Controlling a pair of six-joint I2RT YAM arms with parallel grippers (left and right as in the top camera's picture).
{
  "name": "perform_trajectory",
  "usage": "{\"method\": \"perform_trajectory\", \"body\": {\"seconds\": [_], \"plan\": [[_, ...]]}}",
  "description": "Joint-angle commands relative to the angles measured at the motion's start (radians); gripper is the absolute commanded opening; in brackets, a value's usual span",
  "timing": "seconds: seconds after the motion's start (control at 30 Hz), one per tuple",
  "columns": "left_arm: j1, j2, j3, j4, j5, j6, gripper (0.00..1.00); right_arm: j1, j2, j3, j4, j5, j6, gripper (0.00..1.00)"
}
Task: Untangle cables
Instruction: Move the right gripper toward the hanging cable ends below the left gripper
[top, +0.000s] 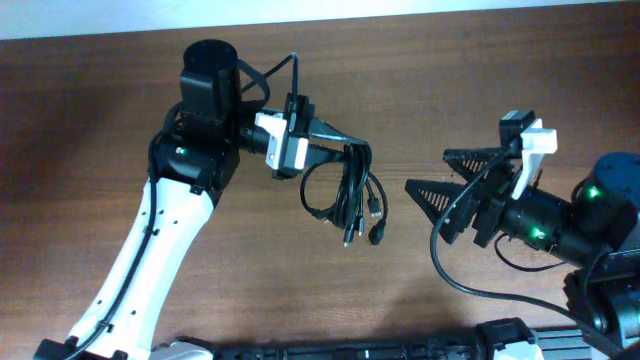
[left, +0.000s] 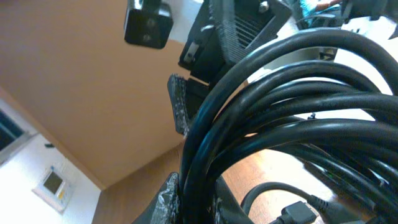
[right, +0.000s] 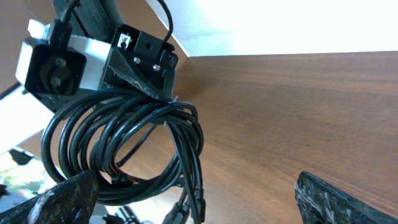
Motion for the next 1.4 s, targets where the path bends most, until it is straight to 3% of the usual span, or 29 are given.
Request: {"method": "perform_trajectory", "body": {"seconds": [0.0, 0.4, 0.8, 0.97, 1.37], "plan": [[-0.016, -0.028, 0.027, 0.006, 0.041, 0.01, 0.0, 0.005, 0.008, 0.02, -0.006, -0.032, 0.043, 0.99], [-0.169, -0.028, 0.027, 0.01, -0.322, 0.009, 0.0, 0.005, 0.118, 0.02, -0.103, -0.064, 0.029, 0.99], [-0.168, -0.028, 0.027, 0.01, -0.32, 0.008, 0.0, 0.004, 0.187, 0.02, -0.129, 0.011, -0.014, 0.94], [-0.168, -0.028, 0.027, 0.009, -0.249, -0.011, 0.0, 0.004, 0.187, 0.02, -0.206, 0.191, -0.014, 0.93], [-0.168, -0.028, 0.027, -0.052, -0.073, -0.014, 0.0, 0.004, 0.187, 0.02, -0.211, 0.418, -0.014, 0.92]]}}
